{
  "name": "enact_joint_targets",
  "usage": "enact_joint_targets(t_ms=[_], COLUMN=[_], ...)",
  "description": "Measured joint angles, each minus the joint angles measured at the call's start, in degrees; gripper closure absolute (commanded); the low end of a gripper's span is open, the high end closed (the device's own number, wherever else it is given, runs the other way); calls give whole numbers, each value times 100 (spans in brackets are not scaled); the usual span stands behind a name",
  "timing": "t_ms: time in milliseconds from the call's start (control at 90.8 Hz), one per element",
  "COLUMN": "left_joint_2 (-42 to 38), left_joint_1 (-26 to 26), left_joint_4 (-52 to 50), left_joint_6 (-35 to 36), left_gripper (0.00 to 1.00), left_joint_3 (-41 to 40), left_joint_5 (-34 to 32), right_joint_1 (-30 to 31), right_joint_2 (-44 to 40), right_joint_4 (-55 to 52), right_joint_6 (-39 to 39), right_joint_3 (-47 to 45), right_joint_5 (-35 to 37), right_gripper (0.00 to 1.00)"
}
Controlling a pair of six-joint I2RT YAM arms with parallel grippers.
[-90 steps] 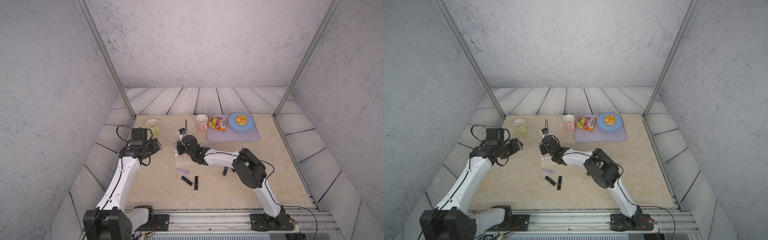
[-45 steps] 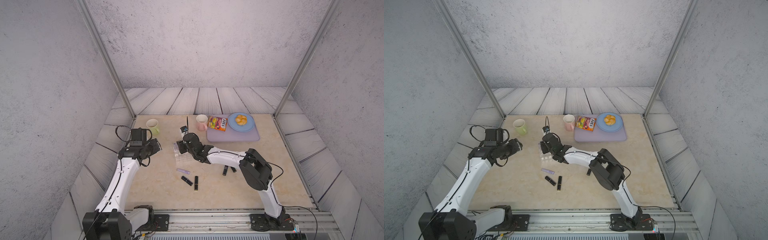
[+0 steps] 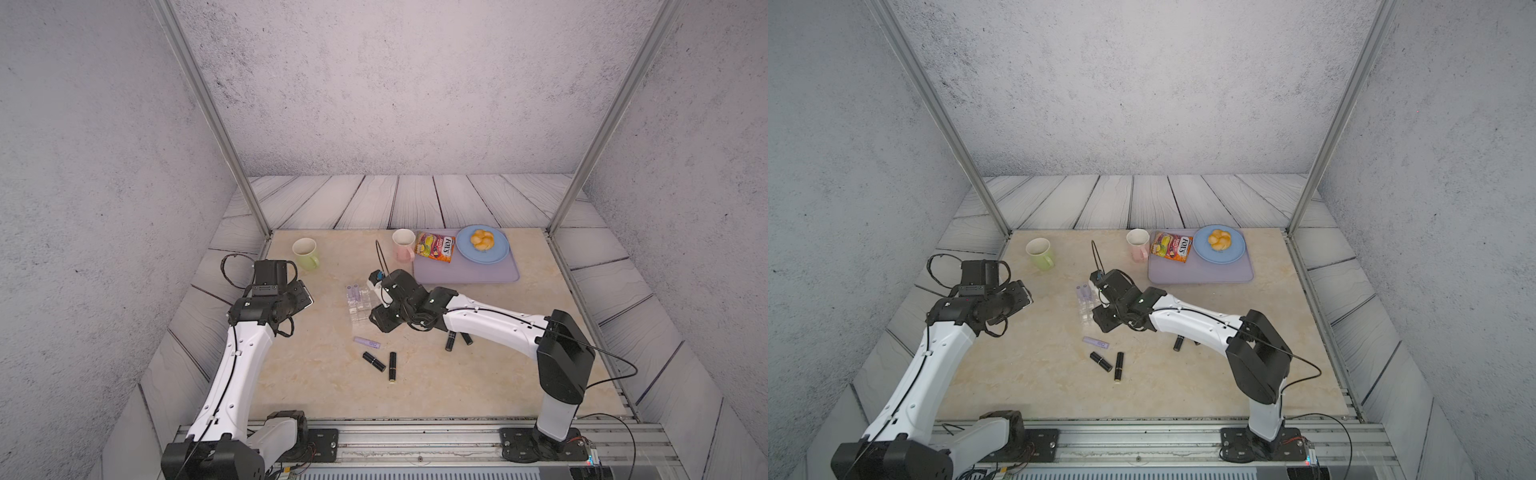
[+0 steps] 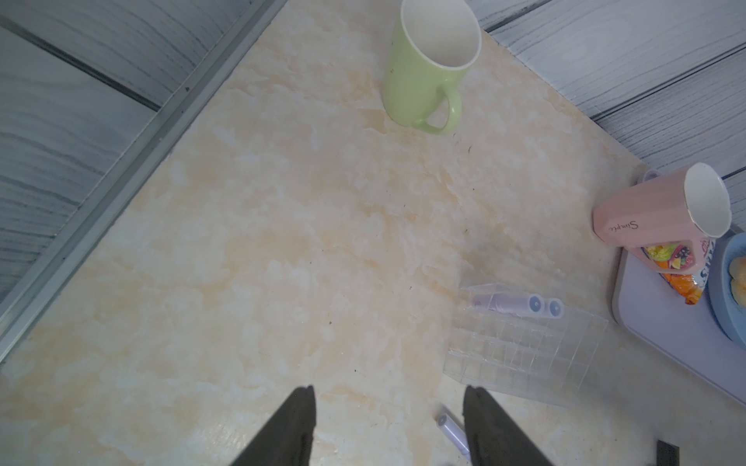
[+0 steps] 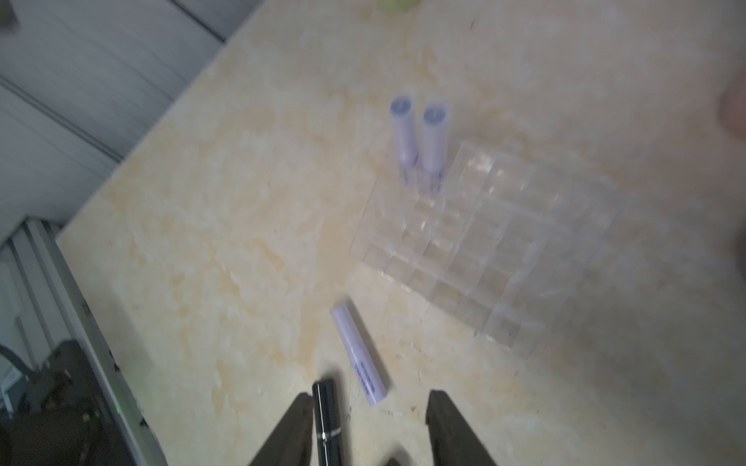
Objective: Arrange the lipsticks in the organizer
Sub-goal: Pick up the lipstick at the center of the board.
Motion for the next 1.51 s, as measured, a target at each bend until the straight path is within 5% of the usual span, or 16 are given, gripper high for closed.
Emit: enact_joint_targets(t_ms=[330, 848, 1508], left_joint_2=[-203, -197, -197], left_joint_1=[90, 138, 138], left_joint_4=[-7, -11, -83], left_joint_6=[-164, -278, -216], left_gripper=[36, 36, 39], left_joint_3=[-247, -551, -468], left_joint_5=[-424, -601, -389], right_joint_1=[437, 442, 442], right_joint_2=[1515, 3106, 3265], right_joint_4=[-1576, -2371, -2632], right_joint_6=[-485, -1067, -1392], right_joint_3=[1228, 3359, 3792], right_joint_5=[42, 321, 870], right_gripper=[51, 55, 81])
